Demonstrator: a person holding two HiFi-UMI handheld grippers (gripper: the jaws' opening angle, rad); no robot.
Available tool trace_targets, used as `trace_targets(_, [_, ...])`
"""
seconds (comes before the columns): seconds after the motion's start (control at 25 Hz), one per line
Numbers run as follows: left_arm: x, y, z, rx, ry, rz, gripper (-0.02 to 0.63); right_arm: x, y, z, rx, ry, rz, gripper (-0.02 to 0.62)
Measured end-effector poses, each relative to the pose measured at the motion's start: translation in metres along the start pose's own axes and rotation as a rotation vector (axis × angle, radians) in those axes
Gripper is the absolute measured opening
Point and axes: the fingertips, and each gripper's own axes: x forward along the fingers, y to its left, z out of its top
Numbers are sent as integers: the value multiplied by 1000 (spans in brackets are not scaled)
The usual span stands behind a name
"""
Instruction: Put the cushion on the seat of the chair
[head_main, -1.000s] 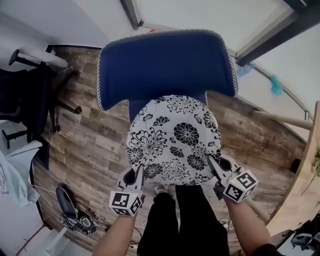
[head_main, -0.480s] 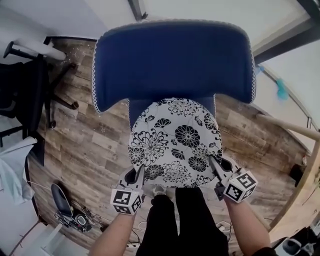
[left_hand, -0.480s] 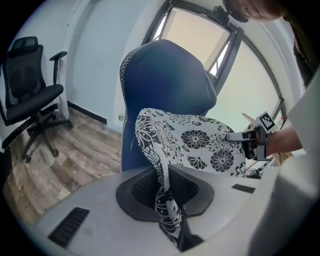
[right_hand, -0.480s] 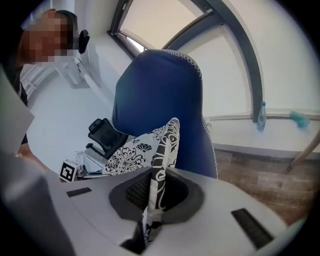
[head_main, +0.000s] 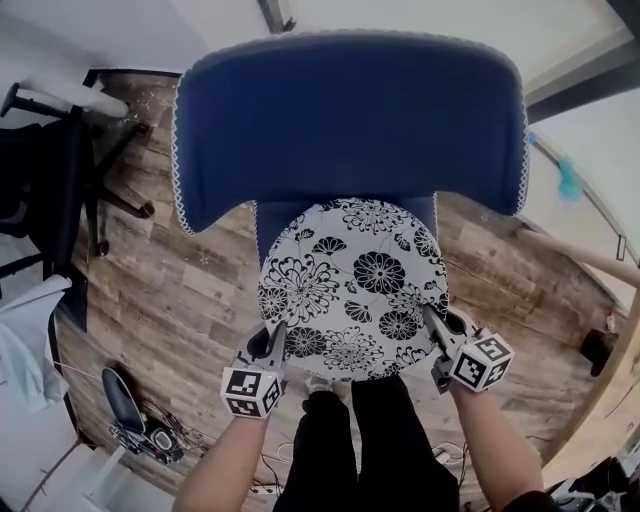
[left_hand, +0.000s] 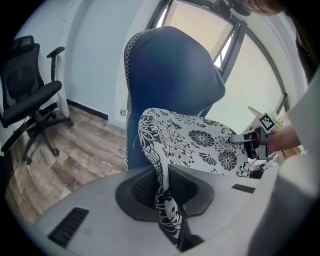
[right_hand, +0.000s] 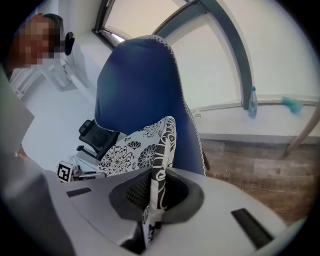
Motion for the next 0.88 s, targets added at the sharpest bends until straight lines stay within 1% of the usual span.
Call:
trace_targets(0.08, [4,4,0,6,2,8,31,2,-9,-3,19,-1,-11,34])
trace_targets(0.24, [9,13,-3,40,-3,25,34,9,-19,-6,-7,-14,-10,35])
trace_targets(0.28, [9,15,-3,48,-7,33,50,10,-21,-7,-13,-14,-10,35])
trace_targets(0.36, [8,22,-2,56,-19,56,102,13,-23,-10,-42,-9,-14,35])
trace_targets(0.48, [5,36,0,52,-32,95,204,16,-28,-13,-71,-6,-38,37])
trace_targets(0.52, [4,41,1,48,-34,109,213,16,-30,-14,-71,-4,-49,41])
trace_targets(0.56, [2,44,2,44,-36,122,213,17,-33,-15,-76,2,-65,68])
trace_targets(0.6, [0,48,3,41,-38,132,213,17,-37,-17,-93,14,-84,113])
trace_targets(0.64, [-1,50,5,39,-41,139,213,18,-39,-17,-125,27,-106,145])
trace_targets(0.76, [-7,52,14,38,-58,145,213,16,-40,-16,-232,47,-163,184])
trace_targets(0.8, [-10,51,19,39,-69,142,213,13,-39,-14,-253,42,-179,199])
trace_targets(0.88, [-17,46,31,45,-96,134,213,7,-38,-7,-274,21,-204,210])
